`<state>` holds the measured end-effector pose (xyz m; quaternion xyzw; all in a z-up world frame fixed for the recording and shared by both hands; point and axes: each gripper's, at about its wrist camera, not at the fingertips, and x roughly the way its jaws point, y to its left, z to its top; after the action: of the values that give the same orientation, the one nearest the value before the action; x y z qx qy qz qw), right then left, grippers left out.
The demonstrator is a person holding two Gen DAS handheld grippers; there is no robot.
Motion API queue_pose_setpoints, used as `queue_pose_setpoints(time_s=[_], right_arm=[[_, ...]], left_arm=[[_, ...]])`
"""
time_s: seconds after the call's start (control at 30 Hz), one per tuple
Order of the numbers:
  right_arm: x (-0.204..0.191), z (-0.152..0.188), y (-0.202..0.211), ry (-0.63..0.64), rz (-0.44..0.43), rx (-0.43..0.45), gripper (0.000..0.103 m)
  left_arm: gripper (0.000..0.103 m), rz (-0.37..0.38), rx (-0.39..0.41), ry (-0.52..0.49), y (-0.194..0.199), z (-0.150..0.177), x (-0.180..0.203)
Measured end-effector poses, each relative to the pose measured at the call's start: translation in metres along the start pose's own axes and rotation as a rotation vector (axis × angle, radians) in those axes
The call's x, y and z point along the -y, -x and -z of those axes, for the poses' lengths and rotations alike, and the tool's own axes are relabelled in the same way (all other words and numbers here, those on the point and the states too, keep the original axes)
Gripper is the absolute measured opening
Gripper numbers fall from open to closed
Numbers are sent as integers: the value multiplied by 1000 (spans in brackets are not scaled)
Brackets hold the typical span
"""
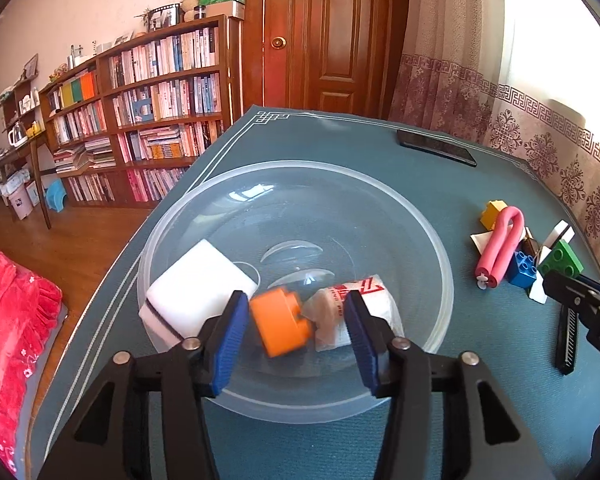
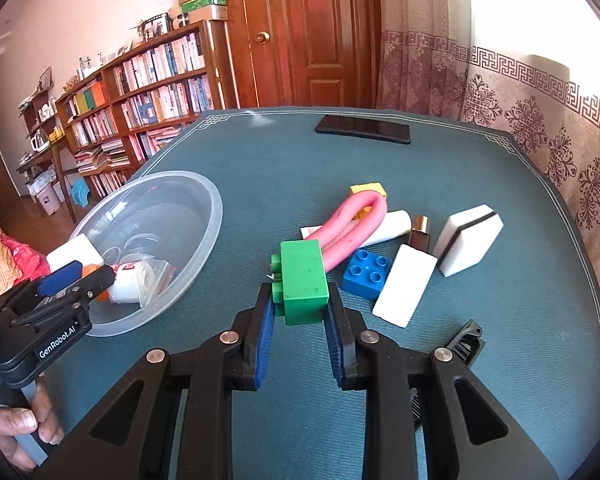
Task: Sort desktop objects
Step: 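Carry both bricks over the clear bowl and open both tools to drop them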
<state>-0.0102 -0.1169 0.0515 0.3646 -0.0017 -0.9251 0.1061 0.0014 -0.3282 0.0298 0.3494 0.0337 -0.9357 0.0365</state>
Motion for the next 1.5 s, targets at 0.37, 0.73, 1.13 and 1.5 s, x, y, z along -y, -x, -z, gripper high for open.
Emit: queue_pose_setpoints(time_s=[0.37,0.73,1.13,1.5], right_arm=[[-37,-14,-17,39,-81,-14,27],[-60,-18,-23,77,-135,-17,27],[-78,-19,-27,98,-197,-35,27],[-92,-10,-42,145,-236,-94,54]], left_arm=[[70,55,-34,-31,0,8,-4],[70,64,-63,-44,11,18,-8],[73,21,-55,-104,36,36,-18],[76,22,-55,-95,44,42,-27]])
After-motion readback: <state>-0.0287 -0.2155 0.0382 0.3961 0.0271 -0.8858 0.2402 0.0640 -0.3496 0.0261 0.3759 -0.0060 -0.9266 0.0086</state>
